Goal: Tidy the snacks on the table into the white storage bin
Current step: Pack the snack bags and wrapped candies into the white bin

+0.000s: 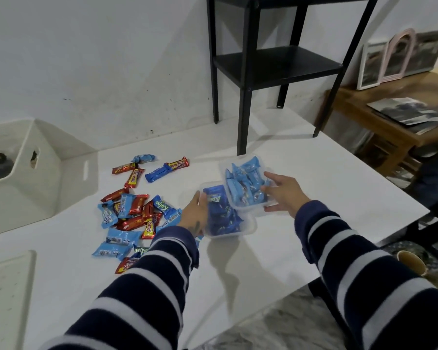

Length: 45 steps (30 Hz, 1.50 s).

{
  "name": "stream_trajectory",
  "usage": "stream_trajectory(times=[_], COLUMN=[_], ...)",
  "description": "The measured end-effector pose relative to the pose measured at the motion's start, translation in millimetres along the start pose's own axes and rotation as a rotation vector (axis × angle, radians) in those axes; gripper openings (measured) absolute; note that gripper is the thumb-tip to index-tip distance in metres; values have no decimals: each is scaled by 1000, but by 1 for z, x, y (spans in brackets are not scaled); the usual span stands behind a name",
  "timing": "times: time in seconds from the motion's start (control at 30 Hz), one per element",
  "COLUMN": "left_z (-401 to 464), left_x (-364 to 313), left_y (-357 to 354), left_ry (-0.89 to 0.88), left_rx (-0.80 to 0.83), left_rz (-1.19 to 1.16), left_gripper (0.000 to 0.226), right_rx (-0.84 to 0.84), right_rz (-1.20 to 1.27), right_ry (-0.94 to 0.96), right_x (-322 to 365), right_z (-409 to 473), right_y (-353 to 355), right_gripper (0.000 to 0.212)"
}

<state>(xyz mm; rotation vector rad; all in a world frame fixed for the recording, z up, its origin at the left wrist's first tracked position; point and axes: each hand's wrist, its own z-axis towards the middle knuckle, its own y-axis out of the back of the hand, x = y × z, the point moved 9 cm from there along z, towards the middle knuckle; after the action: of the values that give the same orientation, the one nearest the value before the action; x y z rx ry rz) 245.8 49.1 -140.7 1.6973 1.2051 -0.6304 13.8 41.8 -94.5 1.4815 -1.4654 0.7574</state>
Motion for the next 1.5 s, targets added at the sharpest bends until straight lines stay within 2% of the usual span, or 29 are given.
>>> stream_trajectory(times=[0.07, 0.17, 0.27, 0.47, 0.63, 0.8, 0.9, 1.1, 1.33, 1.5], left_z=[-3, -9, -15, -9, -3, -5, -9, -19, -42, -50], left_x=[-3, -7, -7, 0, 2, -10, -24, -51, -49, -19], left_y=[2, -1, -2, -3, -2, 16, 50, 158, 325, 448], left_ry=[18, 31, 54, 18, -6, -70, -95, -223, -273, -293], left_rx=[8, 94, 128, 100, 88, 52, 15, -142, -278, -392], left_rz=[-78, -72, -99, -38, -62, -63, -82, -91, -125, -117], left_gripper=[55, 58, 70, 76, 78, 76, 76, 77, 74, 71], right_rx=[13, 17, -9, 6, 166, 165, 194, 266, 351, 429], right_rz=[-2, -17, -59, -356, -255, -312, -318, -370, -348, -326], right_ry=[-11, -26, -26, 118, 68, 48, 66, 255, 464, 520], right_x=[-5, -17, -27, -21, -17, -8, 22, 106, 194, 229], right_z=[-8, -16, -21, -18, -14, -9, -11, -25, -64, -89], right_y=[-18, -40, -52, -56, -71, -82, -99, -173, -321, -444], right_gripper=[55, 54, 54, 48, 51, 66, 67, 70, 71, 72])
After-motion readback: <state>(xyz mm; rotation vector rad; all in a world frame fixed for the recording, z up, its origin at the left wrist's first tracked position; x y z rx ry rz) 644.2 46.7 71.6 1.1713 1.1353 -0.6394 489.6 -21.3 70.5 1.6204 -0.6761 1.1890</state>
